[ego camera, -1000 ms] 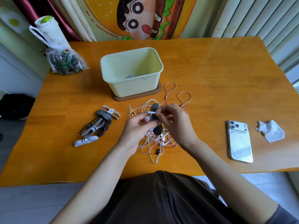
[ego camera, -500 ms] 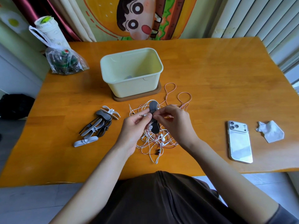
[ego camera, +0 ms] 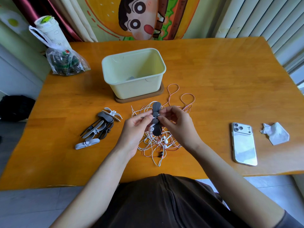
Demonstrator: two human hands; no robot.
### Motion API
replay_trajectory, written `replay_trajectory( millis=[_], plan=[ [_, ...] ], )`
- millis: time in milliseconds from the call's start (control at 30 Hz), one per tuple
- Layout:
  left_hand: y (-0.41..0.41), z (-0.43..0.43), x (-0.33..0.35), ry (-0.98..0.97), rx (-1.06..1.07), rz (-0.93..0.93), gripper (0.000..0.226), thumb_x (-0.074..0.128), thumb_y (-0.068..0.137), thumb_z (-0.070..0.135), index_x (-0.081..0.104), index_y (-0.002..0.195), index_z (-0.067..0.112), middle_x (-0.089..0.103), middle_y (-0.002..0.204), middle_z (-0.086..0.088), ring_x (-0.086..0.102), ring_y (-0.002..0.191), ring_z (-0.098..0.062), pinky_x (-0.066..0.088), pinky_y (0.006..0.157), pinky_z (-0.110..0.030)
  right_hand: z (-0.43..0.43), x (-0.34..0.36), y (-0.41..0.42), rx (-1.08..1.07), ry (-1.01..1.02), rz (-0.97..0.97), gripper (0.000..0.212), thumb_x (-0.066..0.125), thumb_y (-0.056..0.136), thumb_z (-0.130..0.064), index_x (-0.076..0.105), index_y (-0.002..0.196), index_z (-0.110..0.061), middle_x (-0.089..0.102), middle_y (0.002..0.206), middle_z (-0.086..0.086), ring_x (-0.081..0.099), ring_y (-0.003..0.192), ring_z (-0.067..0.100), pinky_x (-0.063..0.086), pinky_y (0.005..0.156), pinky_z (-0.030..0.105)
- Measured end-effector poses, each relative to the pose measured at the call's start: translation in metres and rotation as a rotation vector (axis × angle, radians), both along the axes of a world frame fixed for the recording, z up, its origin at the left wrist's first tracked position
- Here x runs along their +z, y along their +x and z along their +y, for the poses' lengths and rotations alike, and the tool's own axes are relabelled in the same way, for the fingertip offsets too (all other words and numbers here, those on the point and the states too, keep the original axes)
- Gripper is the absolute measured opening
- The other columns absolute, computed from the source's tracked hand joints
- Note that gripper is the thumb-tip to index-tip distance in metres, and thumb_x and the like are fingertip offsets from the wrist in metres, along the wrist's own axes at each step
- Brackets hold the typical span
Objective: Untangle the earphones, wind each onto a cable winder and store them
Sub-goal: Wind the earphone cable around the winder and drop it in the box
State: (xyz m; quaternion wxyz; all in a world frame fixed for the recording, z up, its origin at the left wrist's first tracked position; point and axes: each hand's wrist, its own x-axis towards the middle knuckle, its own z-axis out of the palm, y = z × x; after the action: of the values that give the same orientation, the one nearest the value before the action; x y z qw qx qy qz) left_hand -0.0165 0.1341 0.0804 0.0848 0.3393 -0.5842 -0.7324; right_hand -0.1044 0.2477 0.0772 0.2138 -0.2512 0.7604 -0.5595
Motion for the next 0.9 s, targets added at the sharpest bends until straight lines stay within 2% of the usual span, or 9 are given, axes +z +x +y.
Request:
replay_trajectory(
  millis=[67,133,367,467,600,733,900],
  plan=[
    [0.0004,-0.0012,0.0001,0.005,0.015,0.0,0.02,0.058,0.093,0.013,0.065,0.104,0.029,0.066,0.11,0.0,0.062,0.094,-0.009,0.052,0.073,-0.015,-0.0003,0.0004,0.0003,0.0,-0.016,-0.062,0.01,0.062,0.088,-0.008,0.059,0.094,-0.016,0.065,0.091,0.005,0.066,0.089,0.021,0.057,0.08,0.032],
    [0.001,-0.0016,0.0003,0.008,0.019,0.001,0.02,0.059,0.092,0.012,0.066,0.102,0.028,0.067,0.105,0.0,0.063,0.088,-0.008,0.052,0.07,-0.016,-0.0006,0.0014,0.001,-0.004,-0.036,-0.142,0.011,0.061,0.09,-0.008,0.058,0.092,-0.018,0.066,0.095,0.011,0.067,0.092,0.023,0.057,0.081,0.033],
    [0.0033,-0.0018,0.0015,-0.016,0.024,0.013,0.029,0.057,0.091,0.003,0.067,0.094,0.03,0.068,0.103,0.003,0.065,0.094,-0.009,0.051,0.075,-0.021,-0.001,0.0039,0.004,0.01,-0.034,-0.23,0.008,0.056,0.092,-0.009,0.058,0.092,-0.016,0.065,0.101,0.017,0.067,0.093,0.021,0.057,0.08,0.026],
    [0.0029,-0.0012,0.0042,-0.056,0.019,0.015,0.029,0.058,0.092,0.004,0.066,0.095,0.033,0.068,0.101,0.009,0.065,0.093,-0.007,0.052,0.077,-0.02,-0.0022,0.0042,0.0033,0.003,-0.036,-0.247,0.009,0.055,0.093,-0.009,0.057,0.093,-0.018,0.065,0.103,0.017,0.067,0.094,0.021,0.057,0.083,0.031],
    [0.0016,-0.0012,0.0065,0.021,0.024,0.033,0.024,0.06,0.091,0.007,0.068,0.095,0.029,0.071,0.098,0.003,0.068,0.086,-0.007,0.052,0.073,-0.02,-0.0025,0.0048,0.0033,-0.009,-0.016,-0.229,0.009,0.055,0.093,-0.01,0.057,0.095,-0.019,0.065,0.104,0.014,0.068,0.093,0.019,0.056,0.085,0.034],
    [0.0009,-0.0012,0.0041,0.081,0.049,0.012,0.021,0.059,0.091,0.006,0.067,0.098,0.024,0.071,0.097,-0.002,0.067,0.081,-0.009,0.051,0.07,-0.022,-0.0007,0.0076,0.0062,-0.002,-0.024,-0.208,0.006,0.056,0.093,-0.01,0.056,0.094,-0.016,0.067,0.101,0.011,0.069,0.089,0.014,0.057,0.08,0.027],
    [-0.0001,0.0015,0.0009,0.176,0.096,0.008,0.02,0.058,0.091,0.006,0.066,0.106,0.017,0.072,0.096,-0.006,0.069,0.075,-0.008,0.051,0.064,-0.019,-0.001,0.0078,0.0053,-0.008,0.077,-0.022,0.006,0.06,0.091,-0.013,0.057,0.088,-0.018,0.063,0.106,0.013,0.068,0.087,0.017,0.058,0.078,0.03]
  ],
)
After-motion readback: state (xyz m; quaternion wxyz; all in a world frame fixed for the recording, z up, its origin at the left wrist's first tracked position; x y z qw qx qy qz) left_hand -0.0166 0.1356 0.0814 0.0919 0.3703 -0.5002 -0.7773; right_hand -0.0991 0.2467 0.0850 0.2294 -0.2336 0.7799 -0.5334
